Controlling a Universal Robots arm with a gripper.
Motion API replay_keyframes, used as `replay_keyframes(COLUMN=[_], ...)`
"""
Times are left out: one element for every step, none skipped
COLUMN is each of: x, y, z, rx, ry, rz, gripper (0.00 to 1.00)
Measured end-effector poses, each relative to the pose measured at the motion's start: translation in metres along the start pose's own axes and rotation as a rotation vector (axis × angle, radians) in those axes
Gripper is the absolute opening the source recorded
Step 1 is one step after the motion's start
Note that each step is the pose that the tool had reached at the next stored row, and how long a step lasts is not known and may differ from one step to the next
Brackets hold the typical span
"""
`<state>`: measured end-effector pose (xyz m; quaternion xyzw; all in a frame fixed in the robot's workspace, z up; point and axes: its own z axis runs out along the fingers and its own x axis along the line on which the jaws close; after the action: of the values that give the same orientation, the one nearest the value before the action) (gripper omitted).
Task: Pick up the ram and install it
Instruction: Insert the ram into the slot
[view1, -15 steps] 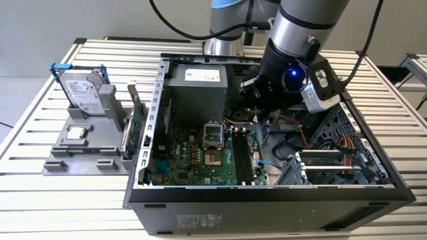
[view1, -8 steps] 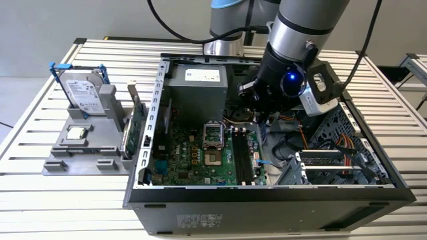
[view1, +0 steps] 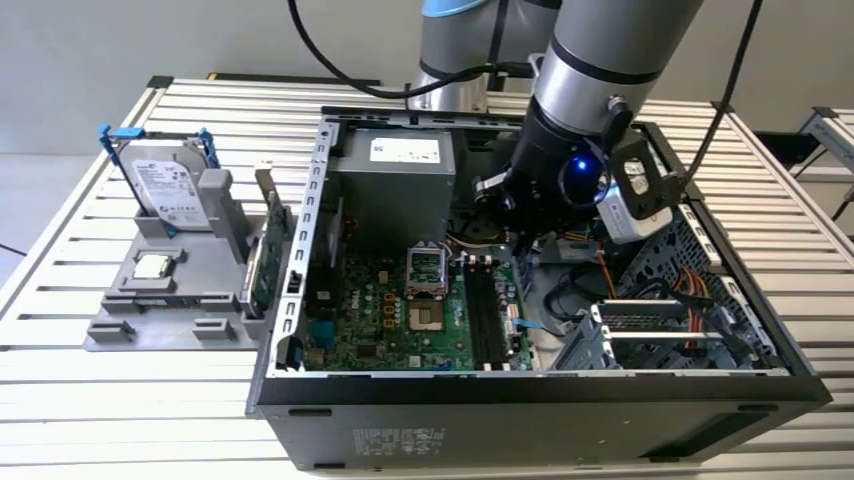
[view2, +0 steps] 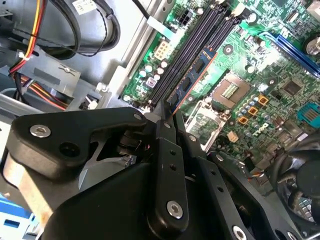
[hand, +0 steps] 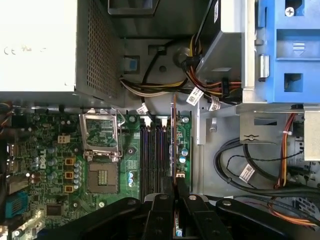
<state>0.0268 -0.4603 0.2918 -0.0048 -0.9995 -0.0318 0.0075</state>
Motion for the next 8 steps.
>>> replay_keyframes(x=[0.0000,0.0000,0.0000,-0.0001,-0.0001,-0.0001,-0.0001,-0.0002], y=[-0.0007,-0.0014,-0.0020,-0.0025,-0.0029,-0.0033,-0.0040,-0.0047], z=[0.0007,0.0015,0.0024,0.0036,0.0048,0.0057,0.0065,0.0071], rx=[0.0002,0.0001,0.0000,-0.0001,-0.0001,0.0001,0.0003,0.0003], ry=[0.0001,0.0001,0.0002,0.0001,0.0002,0.0002,0.0003,0.0003], rz=[0.000,-0.001,-0.001,-0.001,-0.002,-0.002,-0.002,-0.003], gripper=[0.00,0.00,0.00,0.00,0.00,0.00,0.00,0.00])
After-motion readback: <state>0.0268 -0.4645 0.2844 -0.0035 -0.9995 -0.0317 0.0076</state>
